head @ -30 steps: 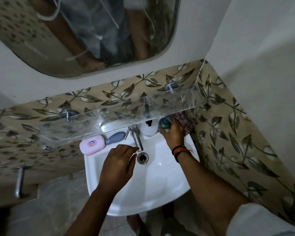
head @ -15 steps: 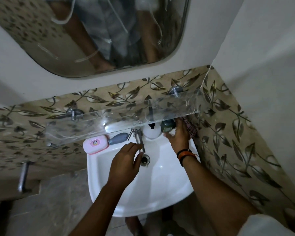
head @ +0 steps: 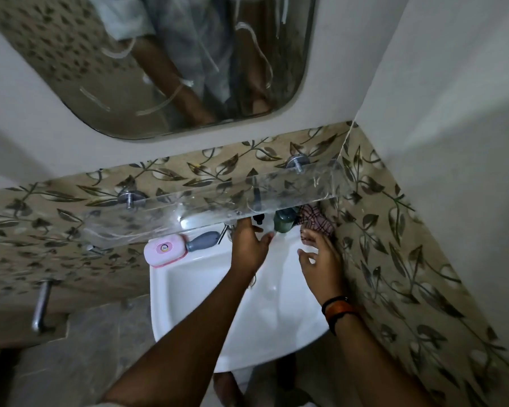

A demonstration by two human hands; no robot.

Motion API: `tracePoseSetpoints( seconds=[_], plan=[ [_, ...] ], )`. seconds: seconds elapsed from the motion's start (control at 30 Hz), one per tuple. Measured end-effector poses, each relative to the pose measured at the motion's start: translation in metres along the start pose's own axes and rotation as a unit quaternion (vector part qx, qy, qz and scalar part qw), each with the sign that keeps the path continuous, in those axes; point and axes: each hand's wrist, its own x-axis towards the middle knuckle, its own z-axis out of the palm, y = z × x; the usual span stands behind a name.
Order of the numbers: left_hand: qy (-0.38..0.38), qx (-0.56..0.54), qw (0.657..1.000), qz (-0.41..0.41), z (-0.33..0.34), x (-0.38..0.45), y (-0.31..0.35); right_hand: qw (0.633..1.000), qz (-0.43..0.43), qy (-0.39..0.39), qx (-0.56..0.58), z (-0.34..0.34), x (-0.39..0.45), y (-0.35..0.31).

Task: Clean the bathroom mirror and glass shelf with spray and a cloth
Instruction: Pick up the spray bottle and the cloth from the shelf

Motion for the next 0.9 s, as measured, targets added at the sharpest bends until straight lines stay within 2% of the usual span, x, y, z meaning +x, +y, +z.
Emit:
tracePoseSetpoints(
  seconds=[0.13, 0.27, 0.43, 0.57, 0.7, 0.8, 0.9],
  plan=[
    [0.013, 0.012, 0.999, -0.042, -0.001, 0.017, 0.002, 1.000, -0.009, 0.010, 0.009, -0.003, 0.018, -0.016],
    [0.008, 0.024, 0.999, -0.048, 0.003, 0.029, 0.001, 0.998, -0.018, 0.043, -0.039, -0.005, 0.031, -0.006],
    [0.018, 0.028, 0.997, -0.068, 0.010, 0.035, -0.003, 0.994, -0.034, 0.045, -0.092, -0.013, 0.036, 0.008],
    [0.005, 0.052, 0.998, -0.035, 0.009, 0.033, -0.004, 0.994, -0.066, 0.039, -0.078, -0.006, 0.053, 0.019],
    [-0.011, 0.066, 0.998, -0.004, 0.008, 0.028, -0.009, 0.987, -0.106, 0.002, -0.123, 0.012, 0.089, 0.056],
    [-0.004, 0.051, 0.998, 0.026, 0.007, 0.023, -0.021, 0.985, -0.085, -0.023, -0.147, 0.032, 0.111, 0.087],
    [-0.004, 0.032, 0.999, 0.024, 0.007, 0.010, -0.023, 0.983, -0.057, -0.020, -0.174, 0.037, 0.117, 0.086]
  ],
)
